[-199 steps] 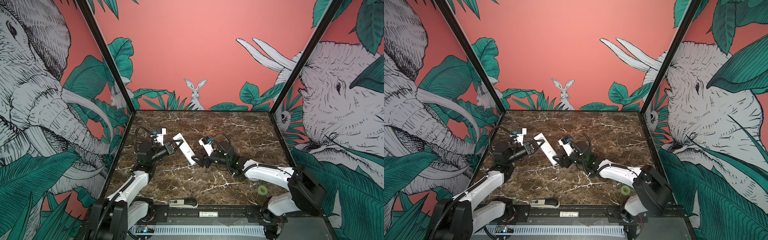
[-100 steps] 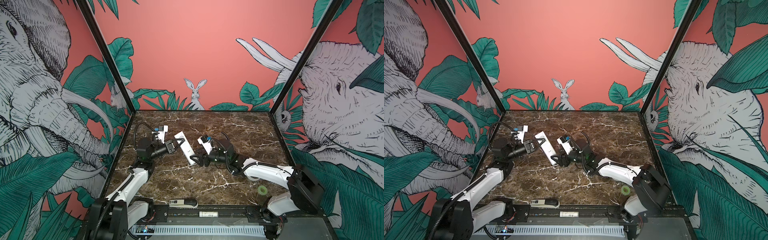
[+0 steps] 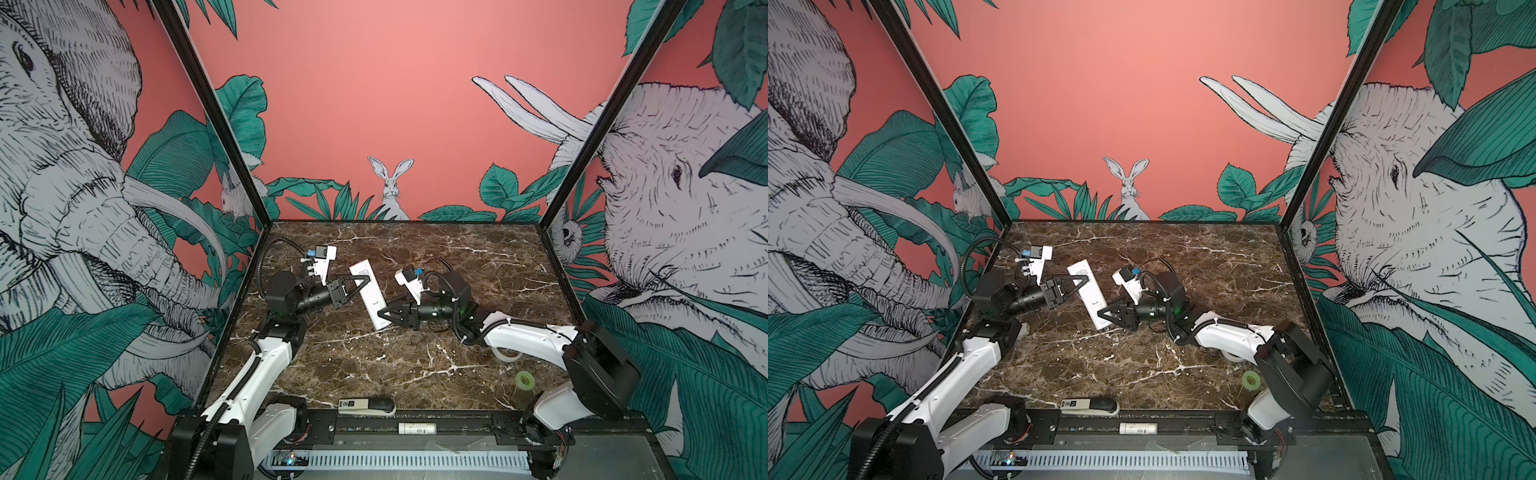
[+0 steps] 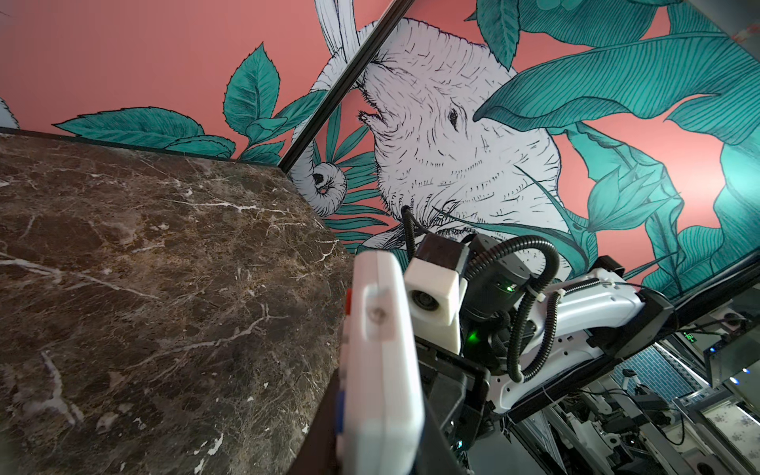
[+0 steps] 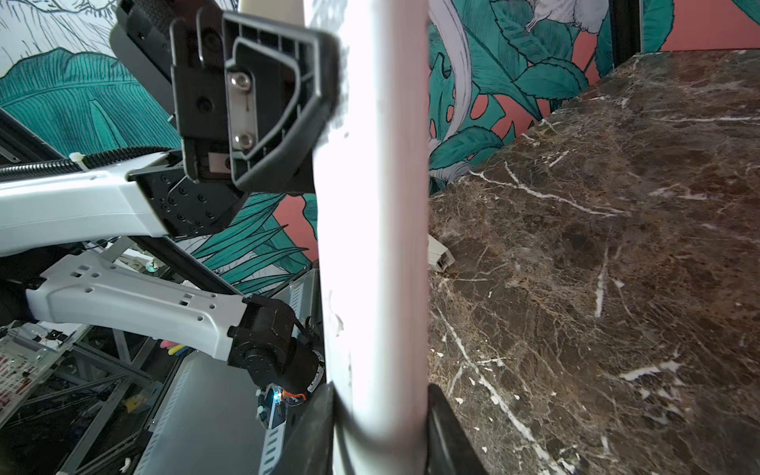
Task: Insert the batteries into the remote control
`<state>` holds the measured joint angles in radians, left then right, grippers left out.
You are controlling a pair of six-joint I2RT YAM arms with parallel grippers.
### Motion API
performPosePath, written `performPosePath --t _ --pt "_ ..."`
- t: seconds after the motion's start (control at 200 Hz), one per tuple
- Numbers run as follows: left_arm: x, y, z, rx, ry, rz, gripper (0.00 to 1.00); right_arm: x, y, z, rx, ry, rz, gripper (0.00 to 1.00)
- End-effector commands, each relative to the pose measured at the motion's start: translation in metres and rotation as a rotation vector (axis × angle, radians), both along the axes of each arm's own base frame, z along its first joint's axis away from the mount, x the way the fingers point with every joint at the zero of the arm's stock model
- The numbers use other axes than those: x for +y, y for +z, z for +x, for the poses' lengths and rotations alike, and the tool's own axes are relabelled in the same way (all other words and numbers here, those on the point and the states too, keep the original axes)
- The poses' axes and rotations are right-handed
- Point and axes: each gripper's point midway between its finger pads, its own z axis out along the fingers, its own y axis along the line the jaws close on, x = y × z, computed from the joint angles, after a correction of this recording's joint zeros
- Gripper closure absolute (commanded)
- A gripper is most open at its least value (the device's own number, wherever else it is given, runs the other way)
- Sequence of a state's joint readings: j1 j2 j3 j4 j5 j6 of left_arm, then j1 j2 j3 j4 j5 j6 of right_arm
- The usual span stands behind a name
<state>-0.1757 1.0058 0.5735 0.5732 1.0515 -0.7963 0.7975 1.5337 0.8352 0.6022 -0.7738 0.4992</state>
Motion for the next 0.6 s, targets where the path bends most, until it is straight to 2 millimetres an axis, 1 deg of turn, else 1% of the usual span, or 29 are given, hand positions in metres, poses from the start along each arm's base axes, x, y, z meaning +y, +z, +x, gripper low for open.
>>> performPosePath --t 0.0,0.025,0.045,0.075,0.12,0.125,0.135,0.17,0.195,0.24,0.285,0.34,0.375,0.425,0.485,0.595 --pt "-0.016 0.022 -0.035 -0.037 -0.169 -0.018 1.00 -0.002 -0.005 0.025 0.020 -0.104 0.009 0.85" --pt "-0.018 0.023 -0.036 -0.041 -0.177 -0.021 1.00 -0.001 -0.004 0.024 0.028 -0.095 0.014 0.86" --pt "-0.020 0.024 -0.038 -0.042 -0.185 -0.022 1.00 0.000 0.002 0.023 0.020 -0.086 0.038 0.86" --pt "-0.023 0.025 -0.041 -0.049 -0.202 -0.023 1.00 0.003 0.004 0.021 0.027 -0.068 0.055 0.85" --pt "-0.029 0.027 -0.046 -0.060 -0.229 -0.029 1.00 0.005 0.014 0.019 0.030 -0.038 0.088 0.80" --pt "-0.029 0.027 -0.047 -0.062 -0.232 -0.030 1.00 0.006 0.010 0.019 0.040 -0.036 0.082 0.80" --pt "-0.031 0.028 -0.048 -0.065 -0.239 -0.032 1.00 0.008 0.007 0.020 0.049 -0.032 0.079 0.78" --pt "-0.035 0.031 -0.053 -0.081 -0.260 -0.039 1.00 0.011 0.006 0.021 0.061 -0.021 0.087 0.73" --pt "-0.037 0.032 -0.056 -0.090 -0.272 -0.042 1.00 0.012 0.007 0.022 0.066 -0.015 0.094 0.73" --pt "-0.040 0.034 -0.060 -0.099 -0.286 -0.045 1.00 0.014 0.010 0.021 0.068 -0.001 0.115 0.76" --pt "-0.041 0.035 -0.062 -0.104 -0.289 -0.046 1.00 0.014 0.013 0.021 0.072 0.006 0.136 0.79" --pt "-0.041 0.039 -0.064 -0.119 -0.286 -0.051 1.00 0.013 0.017 0.021 0.074 0.016 0.160 0.79" --pt "-0.040 0.038 -0.065 -0.119 -0.288 -0.050 1.00 0.012 0.020 0.020 0.082 0.023 0.178 0.77" --pt "-0.040 0.039 -0.067 -0.122 -0.290 -0.051 1.00 0.011 0.025 0.019 0.088 0.040 0.209 0.70" --pt "-0.040 0.040 -0.068 -0.124 -0.296 -0.051 1.00 0.010 0.030 0.018 0.089 0.055 0.245 0.66" --pt "-0.040 0.040 -0.069 -0.126 -0.296 -0.054 1.00 0.009 0.038 0.018 0.097 0.074 0.296 0.65"
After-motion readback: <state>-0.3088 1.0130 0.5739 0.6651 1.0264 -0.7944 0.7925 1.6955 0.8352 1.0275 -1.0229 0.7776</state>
